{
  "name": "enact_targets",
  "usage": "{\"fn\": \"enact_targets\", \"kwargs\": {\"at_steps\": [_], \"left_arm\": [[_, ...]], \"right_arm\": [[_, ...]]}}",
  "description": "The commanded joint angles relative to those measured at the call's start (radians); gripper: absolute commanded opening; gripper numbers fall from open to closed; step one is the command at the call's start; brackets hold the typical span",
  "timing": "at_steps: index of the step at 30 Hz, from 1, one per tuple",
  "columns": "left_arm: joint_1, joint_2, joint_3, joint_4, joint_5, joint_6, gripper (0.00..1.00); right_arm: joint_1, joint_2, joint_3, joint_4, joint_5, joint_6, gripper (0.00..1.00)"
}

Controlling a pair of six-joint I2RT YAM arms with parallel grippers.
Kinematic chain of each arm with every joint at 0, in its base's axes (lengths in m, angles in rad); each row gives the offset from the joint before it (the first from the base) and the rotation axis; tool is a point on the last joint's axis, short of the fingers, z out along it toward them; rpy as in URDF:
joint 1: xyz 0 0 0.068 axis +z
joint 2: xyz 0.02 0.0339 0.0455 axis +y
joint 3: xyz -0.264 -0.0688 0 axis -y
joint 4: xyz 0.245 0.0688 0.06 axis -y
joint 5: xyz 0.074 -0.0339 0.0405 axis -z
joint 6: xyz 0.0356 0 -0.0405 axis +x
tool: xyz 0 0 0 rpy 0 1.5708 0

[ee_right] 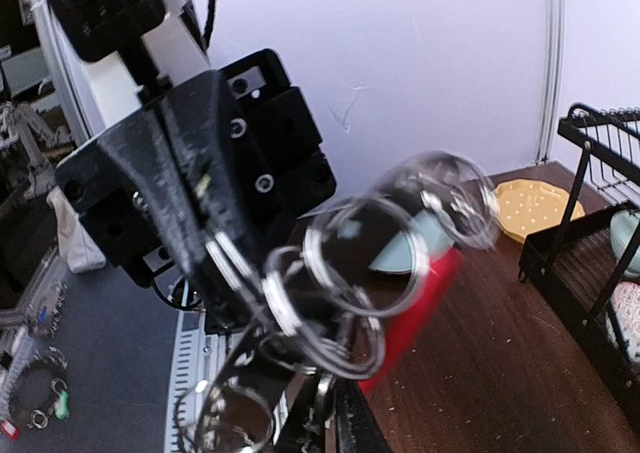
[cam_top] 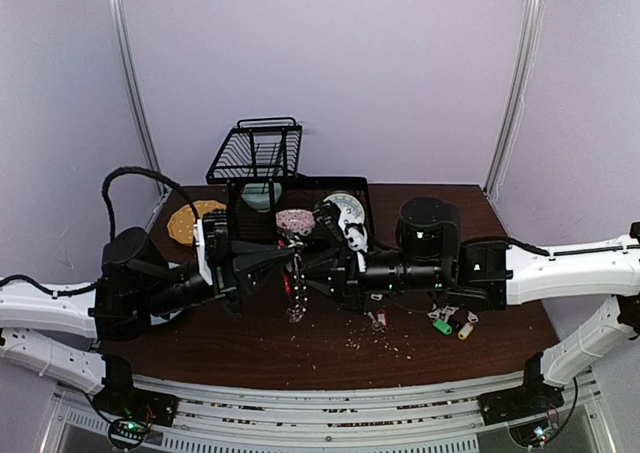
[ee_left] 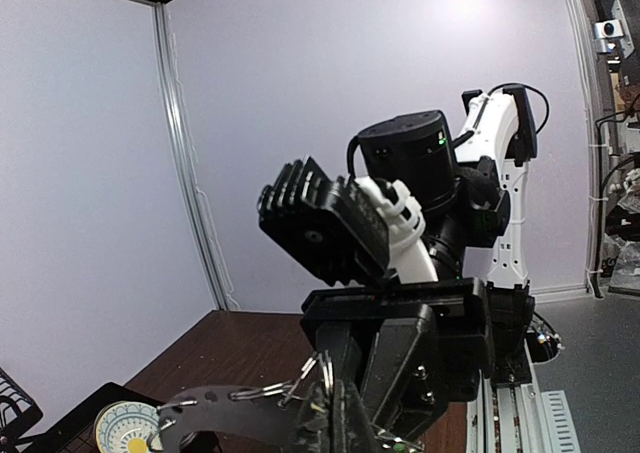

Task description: Put the keys on the keyring

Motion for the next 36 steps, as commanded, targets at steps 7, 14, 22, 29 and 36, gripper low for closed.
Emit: {"fn": "enact_targets", "kwargs": {"at_steps": [7, 14, 22, 29, 36], "left_arm": [[0.001, -0.006, -0.032, 0.16, -0.013, -0.012, 0.0], [0.001, -0.007, -0.066, 0.25, -0.102, 0.022, 0.0], [0.002, -0.006, -0.096, 0.276, -0.141, 0.02, 0.0], [0.002, -0.022, -0.098, 0.243, -0.149, 0.017, 0.0], [0.007, -0.123, -0.117, 0.008, -0.263, 0.021, 0.0]], "right_arm": [[0.027, 0.037, 0.015, -0.003, 0.003, -0.014, 0.0], [0.069, 0.079, 0.043, -0.061, -0.041, -0.058, 0.0], [0.092, 0.085, 0.066, -0.078, -0.059, -0.09, 0.0], [0.091, 0.052, 0.058, -0.094, -0.027, -0.09, 0.08], [0.062, -0.105, -0.035, -0.207, 0.2, -0.074, 0.26]]}}
